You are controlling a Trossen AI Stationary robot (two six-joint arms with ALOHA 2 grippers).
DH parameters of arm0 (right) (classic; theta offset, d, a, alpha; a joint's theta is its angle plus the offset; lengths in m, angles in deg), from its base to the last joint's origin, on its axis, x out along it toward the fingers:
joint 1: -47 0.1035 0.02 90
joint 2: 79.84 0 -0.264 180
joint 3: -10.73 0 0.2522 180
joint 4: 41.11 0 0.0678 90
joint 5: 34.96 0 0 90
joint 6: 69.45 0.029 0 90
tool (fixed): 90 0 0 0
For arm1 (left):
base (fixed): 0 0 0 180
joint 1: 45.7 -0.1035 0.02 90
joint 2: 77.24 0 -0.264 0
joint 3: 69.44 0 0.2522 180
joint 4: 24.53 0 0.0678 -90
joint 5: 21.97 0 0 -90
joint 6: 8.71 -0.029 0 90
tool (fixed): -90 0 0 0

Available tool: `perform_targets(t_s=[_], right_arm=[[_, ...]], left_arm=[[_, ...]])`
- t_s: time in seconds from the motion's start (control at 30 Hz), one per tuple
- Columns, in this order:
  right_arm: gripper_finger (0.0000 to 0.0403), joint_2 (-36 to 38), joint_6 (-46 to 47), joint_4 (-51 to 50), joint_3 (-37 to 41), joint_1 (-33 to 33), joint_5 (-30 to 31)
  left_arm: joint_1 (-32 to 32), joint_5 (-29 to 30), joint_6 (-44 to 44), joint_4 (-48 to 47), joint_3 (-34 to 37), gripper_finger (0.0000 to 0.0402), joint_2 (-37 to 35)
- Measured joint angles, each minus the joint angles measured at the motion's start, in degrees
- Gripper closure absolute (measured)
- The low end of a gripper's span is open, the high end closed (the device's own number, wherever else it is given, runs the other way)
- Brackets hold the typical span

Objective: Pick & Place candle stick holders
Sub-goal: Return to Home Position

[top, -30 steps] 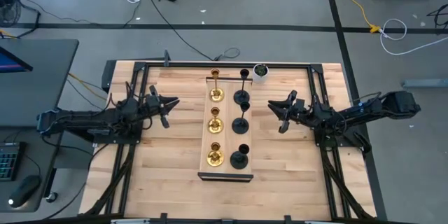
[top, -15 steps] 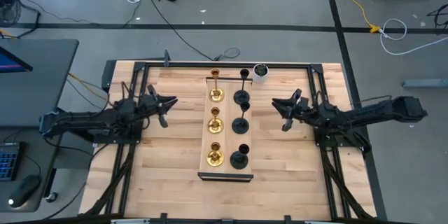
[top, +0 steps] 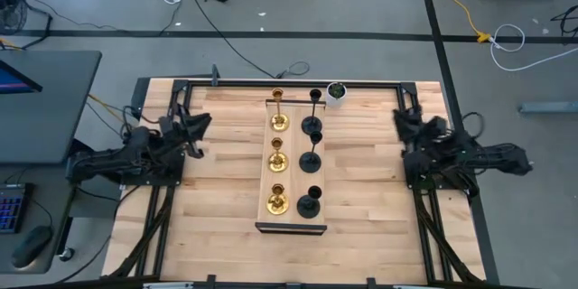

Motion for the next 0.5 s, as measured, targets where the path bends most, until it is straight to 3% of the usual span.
perform_targets(t_s=[0.13,0.27,0.5], right_arm=[[0.0332,8.87,0.03,0.39,0.00,0.00,1.24],[0.0332,8.82,-0.06,9.66,-0.09,0.04,1.56],[0.0332,8.78,0.01,13.83,-0.04,-0.04,1.53]], left_arm=[[0.00,0.10,0.01,-0.57,0.00,0.0346,-0.05],[0.00,-0.24,0.02,-1.80,0.00,0.0346,0.13],[-0.01,-0.30,0.01,-2.11,0.00,0.0346,0.08]])
